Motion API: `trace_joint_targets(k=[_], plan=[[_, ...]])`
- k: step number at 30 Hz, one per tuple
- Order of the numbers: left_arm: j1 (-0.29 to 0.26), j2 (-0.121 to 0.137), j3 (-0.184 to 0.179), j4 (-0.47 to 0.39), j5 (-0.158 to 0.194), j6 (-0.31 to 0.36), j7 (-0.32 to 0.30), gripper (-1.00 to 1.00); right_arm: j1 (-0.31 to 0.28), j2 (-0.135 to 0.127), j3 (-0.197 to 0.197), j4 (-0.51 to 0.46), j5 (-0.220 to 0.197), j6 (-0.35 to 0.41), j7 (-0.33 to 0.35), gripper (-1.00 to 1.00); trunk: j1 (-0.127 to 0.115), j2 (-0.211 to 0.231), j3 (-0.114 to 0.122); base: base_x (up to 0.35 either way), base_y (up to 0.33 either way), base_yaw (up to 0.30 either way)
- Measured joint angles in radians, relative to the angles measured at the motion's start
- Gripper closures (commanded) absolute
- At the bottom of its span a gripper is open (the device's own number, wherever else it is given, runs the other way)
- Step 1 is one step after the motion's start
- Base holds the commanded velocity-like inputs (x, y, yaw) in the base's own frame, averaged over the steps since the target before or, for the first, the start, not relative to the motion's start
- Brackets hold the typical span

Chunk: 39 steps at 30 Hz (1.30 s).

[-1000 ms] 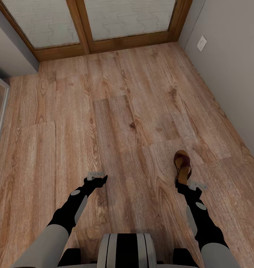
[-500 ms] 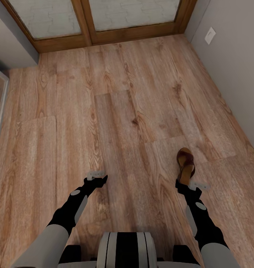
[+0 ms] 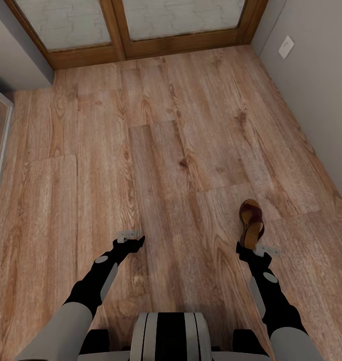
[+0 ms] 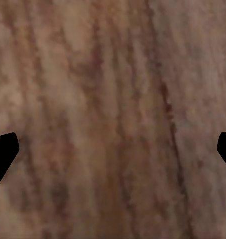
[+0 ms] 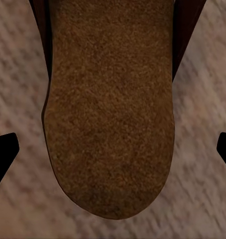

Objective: Pick up the two gym shoes and the two sandals from the corridor floor and place them onto the hallstand (shoe rack) in the corridor, making sure they are on the rack and not on the floor. Arrange them so the two gym shoes are next to each other and the two sandals are next to each other.

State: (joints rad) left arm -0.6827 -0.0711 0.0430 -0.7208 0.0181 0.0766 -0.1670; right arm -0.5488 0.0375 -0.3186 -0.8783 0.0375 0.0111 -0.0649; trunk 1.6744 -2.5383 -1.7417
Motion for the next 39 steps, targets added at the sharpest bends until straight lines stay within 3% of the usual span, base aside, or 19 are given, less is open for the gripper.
trace_joint_targets(k=[10,11,39], plan=[[0.0,0.0,0.0,0.0,0.0,0.0,0.0,-1.0,0.0,0.0,0.0,0.0,0.0,0.0,0.0,-1.0,0.0,0.0,0.0,0.0,0.0,0.0],[0.0,0.0,0.0,0.0,0.0,0.0,0.0,-1.0,0.0,0.0,0.0,0.0,0.0,0.0,0.0,1.0,0.0,0.0,0.0,0.0,0.0,0.0],[0.0,0.0,0.0,0.0,0.0,0.001,-0.001,-1.0,0.0,0.0,-0.003,-0.001,0.005,0.0,-0.002,1.0,0.0,0.0,0.0,0.0,0.0,0.0]])
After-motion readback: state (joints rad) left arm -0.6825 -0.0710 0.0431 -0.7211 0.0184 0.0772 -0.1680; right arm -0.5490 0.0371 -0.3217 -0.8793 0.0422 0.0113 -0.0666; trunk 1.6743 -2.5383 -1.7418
